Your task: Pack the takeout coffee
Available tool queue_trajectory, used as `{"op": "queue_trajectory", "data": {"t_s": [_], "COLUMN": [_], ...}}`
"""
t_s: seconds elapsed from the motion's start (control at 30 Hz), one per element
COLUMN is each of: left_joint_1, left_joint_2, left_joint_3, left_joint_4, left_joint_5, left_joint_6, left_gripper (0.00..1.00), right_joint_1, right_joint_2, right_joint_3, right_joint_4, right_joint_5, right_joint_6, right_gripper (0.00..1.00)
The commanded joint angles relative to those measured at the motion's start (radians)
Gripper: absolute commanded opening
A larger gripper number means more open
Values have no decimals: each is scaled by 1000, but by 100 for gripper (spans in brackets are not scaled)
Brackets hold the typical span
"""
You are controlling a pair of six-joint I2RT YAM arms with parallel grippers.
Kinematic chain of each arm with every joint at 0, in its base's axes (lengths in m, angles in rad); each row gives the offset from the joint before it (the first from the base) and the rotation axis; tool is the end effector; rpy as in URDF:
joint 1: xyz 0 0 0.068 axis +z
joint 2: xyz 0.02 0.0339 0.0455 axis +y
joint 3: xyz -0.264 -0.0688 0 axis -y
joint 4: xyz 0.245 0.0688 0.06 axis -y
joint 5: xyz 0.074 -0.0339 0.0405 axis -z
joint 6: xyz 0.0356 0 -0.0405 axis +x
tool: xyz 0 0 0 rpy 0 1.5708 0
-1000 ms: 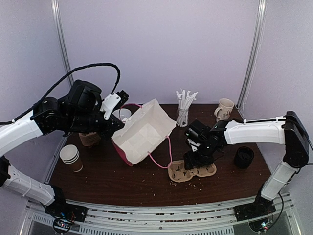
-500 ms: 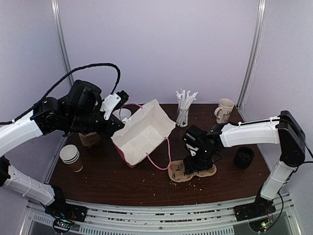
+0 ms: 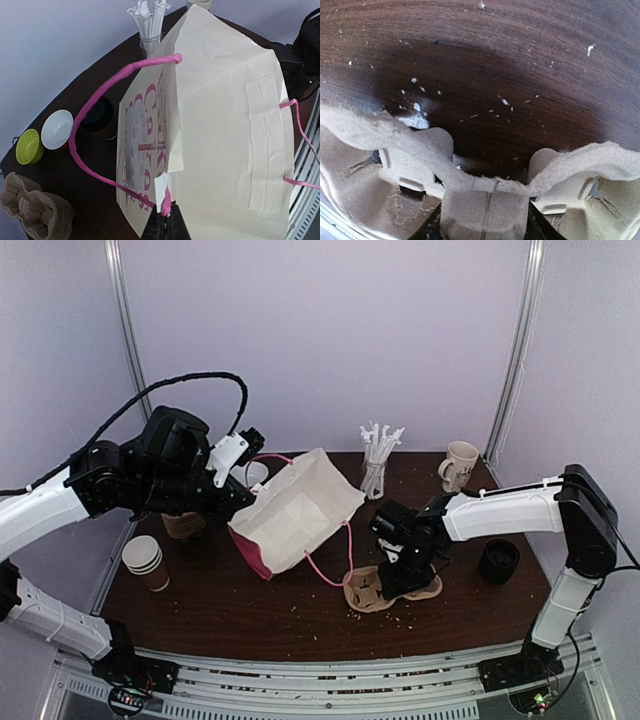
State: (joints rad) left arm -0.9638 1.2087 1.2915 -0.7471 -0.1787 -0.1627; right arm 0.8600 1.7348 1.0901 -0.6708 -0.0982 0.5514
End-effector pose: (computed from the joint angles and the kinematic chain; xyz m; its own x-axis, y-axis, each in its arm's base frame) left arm 0.1487 -0.2030 0.3732 -0.4650 0.3901 -0.7947 0.6619 0.7494 -0.0194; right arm 0.2078 0.2468 0.1688 -0.9413 -0.2943 -0.1654 -0.3255 0.9212 0.2131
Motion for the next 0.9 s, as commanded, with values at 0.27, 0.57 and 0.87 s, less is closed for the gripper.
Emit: {"op": "queue_trajectory", "data": {"t_s": [0.27, 0.57, 0.87], "left_joint_1": [5, 5, 5], "left_joint_2": [-6, 12, 61], "left_joint_3": [-12, -8, 48], "left_joint_4": [71, 77, 54], "left_joint_5": [18, 11, 36], "left_joint_6": [-17, -38, -68], "left_gripper": [0, 0, 0], "right_joint_1": [18, 18, 18], "right_joint_2": [-155, -389, -638], "right_joint_3": [-46, -141, -108], "right_joint_4": [62, 150, 117], "right_joint_5": [104, 199, 325], "right_joint_6": [26, 15, -5], "right_gripper": [43, 41, 40]}}
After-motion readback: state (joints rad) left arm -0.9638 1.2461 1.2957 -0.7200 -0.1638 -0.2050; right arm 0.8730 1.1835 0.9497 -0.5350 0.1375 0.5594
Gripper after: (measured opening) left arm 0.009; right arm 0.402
